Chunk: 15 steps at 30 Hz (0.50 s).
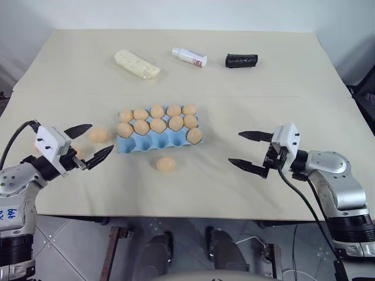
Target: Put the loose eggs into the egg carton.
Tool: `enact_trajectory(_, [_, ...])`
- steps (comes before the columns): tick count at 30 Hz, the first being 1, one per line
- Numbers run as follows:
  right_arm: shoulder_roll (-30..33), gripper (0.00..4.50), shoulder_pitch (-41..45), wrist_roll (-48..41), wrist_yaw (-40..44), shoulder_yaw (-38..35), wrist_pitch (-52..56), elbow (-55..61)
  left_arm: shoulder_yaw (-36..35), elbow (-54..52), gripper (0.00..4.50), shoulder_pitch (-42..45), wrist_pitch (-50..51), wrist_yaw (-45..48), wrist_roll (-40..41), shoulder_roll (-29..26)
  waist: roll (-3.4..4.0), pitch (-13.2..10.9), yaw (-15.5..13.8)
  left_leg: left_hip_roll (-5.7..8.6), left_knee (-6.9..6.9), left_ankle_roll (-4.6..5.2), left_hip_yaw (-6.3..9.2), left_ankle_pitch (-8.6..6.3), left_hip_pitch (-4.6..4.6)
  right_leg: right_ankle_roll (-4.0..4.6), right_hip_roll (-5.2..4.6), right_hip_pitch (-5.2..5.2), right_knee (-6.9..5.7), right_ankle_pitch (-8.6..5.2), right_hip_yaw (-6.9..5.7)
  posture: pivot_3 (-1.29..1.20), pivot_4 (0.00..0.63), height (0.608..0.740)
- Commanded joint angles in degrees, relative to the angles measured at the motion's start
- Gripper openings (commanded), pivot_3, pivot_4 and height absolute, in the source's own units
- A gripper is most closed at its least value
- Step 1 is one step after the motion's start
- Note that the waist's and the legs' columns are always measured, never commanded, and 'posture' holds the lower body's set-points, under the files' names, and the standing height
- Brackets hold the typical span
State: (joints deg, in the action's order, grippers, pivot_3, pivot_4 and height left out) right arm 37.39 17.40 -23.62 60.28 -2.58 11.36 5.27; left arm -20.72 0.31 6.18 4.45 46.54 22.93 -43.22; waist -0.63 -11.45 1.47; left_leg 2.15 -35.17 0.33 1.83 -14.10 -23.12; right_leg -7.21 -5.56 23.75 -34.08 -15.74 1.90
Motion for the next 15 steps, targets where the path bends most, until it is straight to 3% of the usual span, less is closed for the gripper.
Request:
enact_trajectory(1, [-0.3,4.5,0.4,-0.9,0.2,-0.1,-0.2,2.0,-0.4,-1.6,4.36,0.6,0.3,0.7,0.9,-0.1,0.0,0.0,0.0,0.0,0.0,0.0,0.0,0.0,0.0,0.0,0.0,0.0,0.0,0.0,0.0,0.0,0.15,0.74])
enact_trajectory(5, [-2.6,4.5,2.8,-2.4,0.4,3.5,3.8,4.8,-2.4,-3.8,4.36,-1.1,1.9,6.2,7.4,-0.1,0.0,0.0,0.3,-0.01,0.0,0.0,0.0,0.0,0.0,0.0,0.02,0.0,-0.02,0.0,-0.01,0.0,0.15,0.74])
enact_trajectory(15, [-14.6,4.5,14.4,6.8,-3.0,21.0,8.8,1.4,-5.2,-3.3,4.36,-10.8,-1.5,17.4,7.5,-2.4,-0.05,0.0,0.2,-0.08,-0.04,-0.07,-0.09,0.02,0.03,0.09,0.05,0.18,-0.29,-0.04,0.02,0.0,0.15,0.74])
